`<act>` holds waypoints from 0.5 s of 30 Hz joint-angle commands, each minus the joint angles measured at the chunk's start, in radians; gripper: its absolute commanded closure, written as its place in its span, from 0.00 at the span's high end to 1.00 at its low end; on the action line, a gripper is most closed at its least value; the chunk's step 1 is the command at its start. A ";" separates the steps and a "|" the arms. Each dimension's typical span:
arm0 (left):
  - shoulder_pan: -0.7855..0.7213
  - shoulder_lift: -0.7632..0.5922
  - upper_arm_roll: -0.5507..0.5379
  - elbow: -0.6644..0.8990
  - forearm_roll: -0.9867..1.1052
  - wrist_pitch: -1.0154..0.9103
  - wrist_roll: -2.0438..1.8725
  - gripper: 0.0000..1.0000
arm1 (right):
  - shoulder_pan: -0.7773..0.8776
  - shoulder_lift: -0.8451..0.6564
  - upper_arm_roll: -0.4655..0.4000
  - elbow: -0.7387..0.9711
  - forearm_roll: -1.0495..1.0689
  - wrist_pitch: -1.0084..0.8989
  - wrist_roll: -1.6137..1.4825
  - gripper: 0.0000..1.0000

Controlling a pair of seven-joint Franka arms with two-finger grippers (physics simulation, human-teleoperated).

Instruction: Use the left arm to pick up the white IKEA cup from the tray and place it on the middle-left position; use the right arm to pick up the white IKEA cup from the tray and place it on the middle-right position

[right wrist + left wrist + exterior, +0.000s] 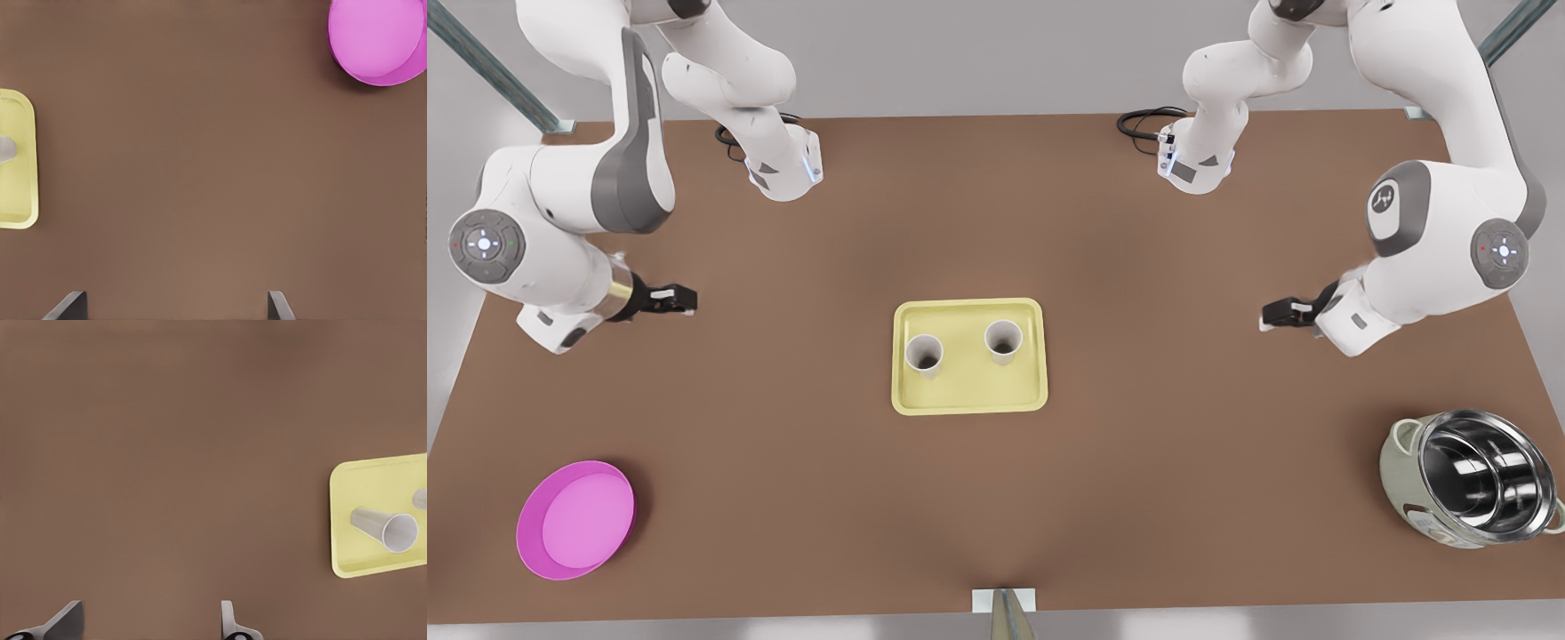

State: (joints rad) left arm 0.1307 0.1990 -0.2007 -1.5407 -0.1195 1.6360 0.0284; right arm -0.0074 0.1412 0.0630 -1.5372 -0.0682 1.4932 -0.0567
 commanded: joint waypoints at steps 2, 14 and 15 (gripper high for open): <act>-0.003 0.000 -0.002 0.004 0.004 0.189 0.053 1.00 | 0.001 0.001 0.001 0.000 -0.002 0.148 -0.058 1.00; -0.382 0.135 0.049 0.041 0.086 0.228 -0.510 1.00 | 0.293 0.196 0.005 -0.029 0.051 0.398 0.233 1.00; -0.405 0.123 0.047 0.002 0.086 0.242 -0.513 1.00 | 0.320 0.213 0.005 -0.024 0.051 0.403 0.259 1.00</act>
State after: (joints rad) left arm -0.2602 0.3241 -0.1527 -1.5500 -0.0457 1.8394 -0.0936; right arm 0.2968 0.3473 0.0676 -1.5642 -0.0271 1.8047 0.0065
